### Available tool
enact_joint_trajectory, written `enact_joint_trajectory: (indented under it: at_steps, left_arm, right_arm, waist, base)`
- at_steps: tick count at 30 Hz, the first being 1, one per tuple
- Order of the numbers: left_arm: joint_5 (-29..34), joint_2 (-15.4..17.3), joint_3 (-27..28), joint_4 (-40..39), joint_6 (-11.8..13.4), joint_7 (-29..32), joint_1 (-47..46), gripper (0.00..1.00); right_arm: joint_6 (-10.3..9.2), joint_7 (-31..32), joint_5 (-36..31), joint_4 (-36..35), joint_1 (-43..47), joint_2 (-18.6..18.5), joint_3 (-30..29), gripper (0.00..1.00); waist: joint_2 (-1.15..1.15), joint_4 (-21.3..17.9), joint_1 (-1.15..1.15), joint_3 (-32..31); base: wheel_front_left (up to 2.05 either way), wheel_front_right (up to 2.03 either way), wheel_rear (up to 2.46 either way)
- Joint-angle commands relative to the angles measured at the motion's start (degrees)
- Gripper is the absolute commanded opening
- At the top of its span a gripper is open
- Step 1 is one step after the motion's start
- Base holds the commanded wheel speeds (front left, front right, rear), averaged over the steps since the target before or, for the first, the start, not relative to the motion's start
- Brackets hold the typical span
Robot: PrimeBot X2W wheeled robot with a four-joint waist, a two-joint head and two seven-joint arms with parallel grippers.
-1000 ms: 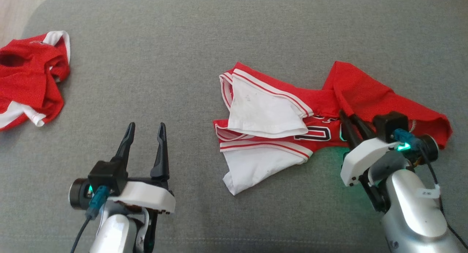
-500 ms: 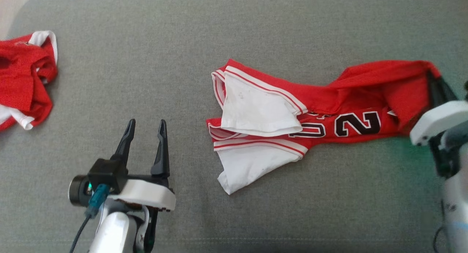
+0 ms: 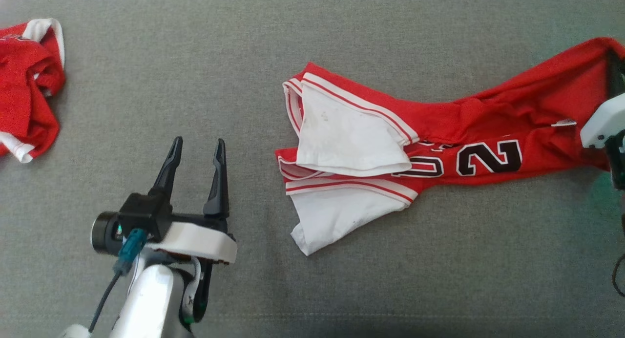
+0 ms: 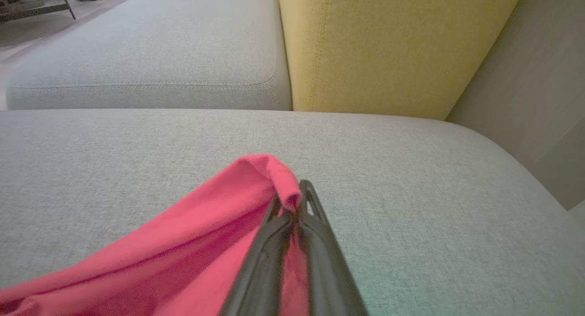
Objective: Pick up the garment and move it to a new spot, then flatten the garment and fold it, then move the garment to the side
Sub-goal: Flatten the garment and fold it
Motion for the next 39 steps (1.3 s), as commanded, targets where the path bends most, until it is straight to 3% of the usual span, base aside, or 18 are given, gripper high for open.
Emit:
enact_joint_trajectory:
  at_steps: [1,8,14,22,23,30,39]
  left_arm:
    - [0.5,0.1,1.4,-1.5,-0.3,-0.7,-2.7,1.0]
    - [0.6,0.0,1.8,-0.9,-0.3,-0.7,-2.5,1.0]
    - [0.5,0.1,2.7,-0.8,-0.2,-0.7,-0.9,1.0]
    - [0.4,0.8,4.3,-1.4,0.2,-0.7,1.9,1.0]
    - [0.4,1.0,4.5,-1.5,0.2,-0.7,2.6,1.0]
    - [0.3,1.5,5.0,-1.5,0.5,-0.7,5.1,1.0]
    - [0.3,2.0,4.7,-1.3,0.7,-0.7,7.1,1.0]
  right_arm:
    - [-0.05,-1.2,-0.1,0.0,-1.8,-1.3,0.8,1.0]
    - [-0.05,-7.8,-0.4,4.6,-4.2,0.1,1.8,1.0]
    - [-0.05,-10.1,-0.1,0.2,-0.2,3.2,3.2,1.0]
    - [-0.05,-10.4,-0.4,-17.9,14.3,8.3,4.1,1.0]
    - [-0.05,-9.3,-0.9,-22.9,18.3,9.3,3.8,1.0]
    - [-0.05,-3.1,-3.2,-39.2,31.2,13.4,2.9,1.0]
    - [-0.05,2.9,-4.6,-50.6,39.4,15.8,3.5,1.0]
  waist:
    - [0.0,-0.2,0.0,0.2]
    - [0.0,-1.7,0.0,-1.2]
    - [0.0,-3.0,0.0,-3.5]
    - [0.0,-4.9,0.0,-6.6]
    - [0.0,-5.2,0.0,-7.4]
    - [0.0,-6.0,0.0,-10.1]
    - [0.0,-6.3,0.0,-11.9]
  base:
    - [0.0,0.0,0.0]
    - [0.0,0.0,0.0]
    - [0.0,0.0,0.0]
    - [0.0,0.0,0.0]
    - [0.0,0.0,0.0]
    - [0.0,0.0,0.0]
    - [0.0,0.0,0.0]
